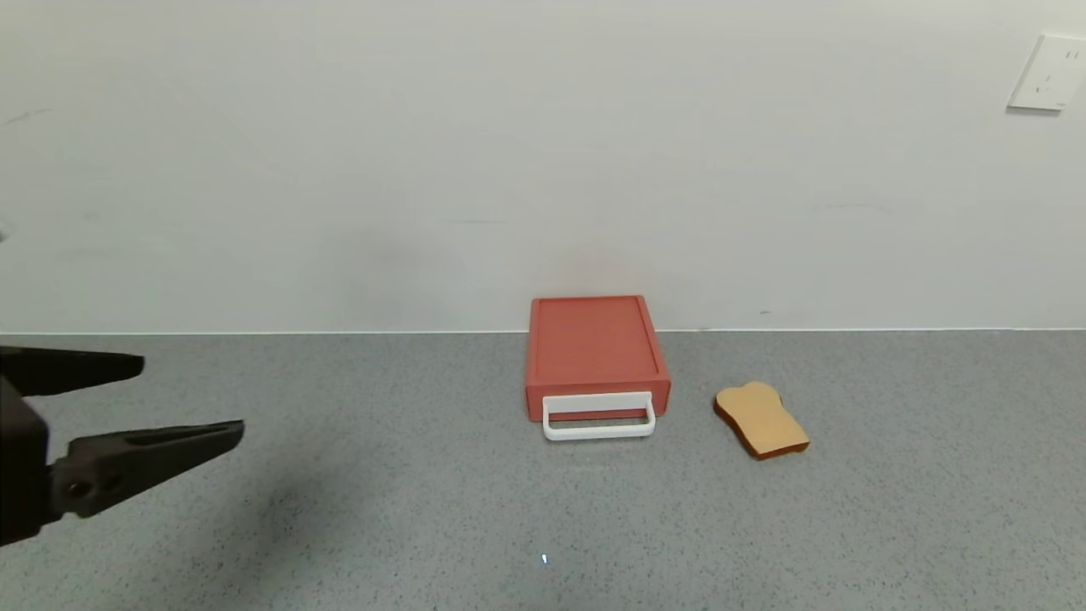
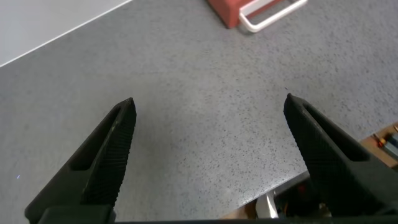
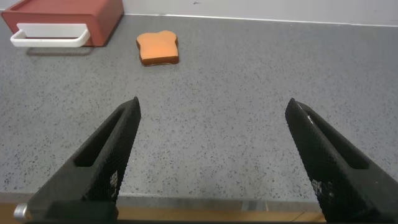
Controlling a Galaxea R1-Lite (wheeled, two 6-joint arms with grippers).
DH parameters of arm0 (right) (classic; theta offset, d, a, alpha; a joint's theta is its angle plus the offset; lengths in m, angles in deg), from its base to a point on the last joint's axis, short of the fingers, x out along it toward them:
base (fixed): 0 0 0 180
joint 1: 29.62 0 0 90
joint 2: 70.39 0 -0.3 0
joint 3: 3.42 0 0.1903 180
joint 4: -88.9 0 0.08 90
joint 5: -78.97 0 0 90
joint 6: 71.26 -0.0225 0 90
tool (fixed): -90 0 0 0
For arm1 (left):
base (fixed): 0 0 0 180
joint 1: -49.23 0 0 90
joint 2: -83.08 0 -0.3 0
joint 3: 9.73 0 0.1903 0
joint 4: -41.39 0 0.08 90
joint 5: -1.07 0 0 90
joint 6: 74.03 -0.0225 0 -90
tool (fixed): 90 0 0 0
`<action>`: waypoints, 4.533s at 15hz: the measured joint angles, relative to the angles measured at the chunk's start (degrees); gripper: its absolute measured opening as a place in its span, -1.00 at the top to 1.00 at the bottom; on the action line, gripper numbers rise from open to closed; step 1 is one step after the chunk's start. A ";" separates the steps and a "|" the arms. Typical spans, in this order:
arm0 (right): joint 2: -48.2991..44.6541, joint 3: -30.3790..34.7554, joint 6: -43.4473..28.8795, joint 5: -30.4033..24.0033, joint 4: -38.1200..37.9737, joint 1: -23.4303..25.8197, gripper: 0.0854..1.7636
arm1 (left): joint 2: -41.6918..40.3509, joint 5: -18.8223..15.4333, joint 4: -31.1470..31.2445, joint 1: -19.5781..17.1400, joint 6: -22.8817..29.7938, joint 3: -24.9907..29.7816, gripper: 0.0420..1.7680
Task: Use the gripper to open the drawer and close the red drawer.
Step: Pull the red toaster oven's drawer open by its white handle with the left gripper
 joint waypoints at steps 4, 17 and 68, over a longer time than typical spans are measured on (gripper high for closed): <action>0.02 -0.06 0.00 0.00 -0.06 0.02 -0.94 | 11.82 -0.24 0.32 6.62 -1.74 -5.97 -0.94; 0.02 -0.09 0.06 0.00 -0.06 0.02 -0.94 | 48.10 -1.68 0.07 25.58 -1.63 -30.45 -0.94; 0.00 0.09 0.04 -0.11 0.49 0.02 -0.94 | 76.87 -5.18 -7.14 30.15 -0.04 -50.32 -0.94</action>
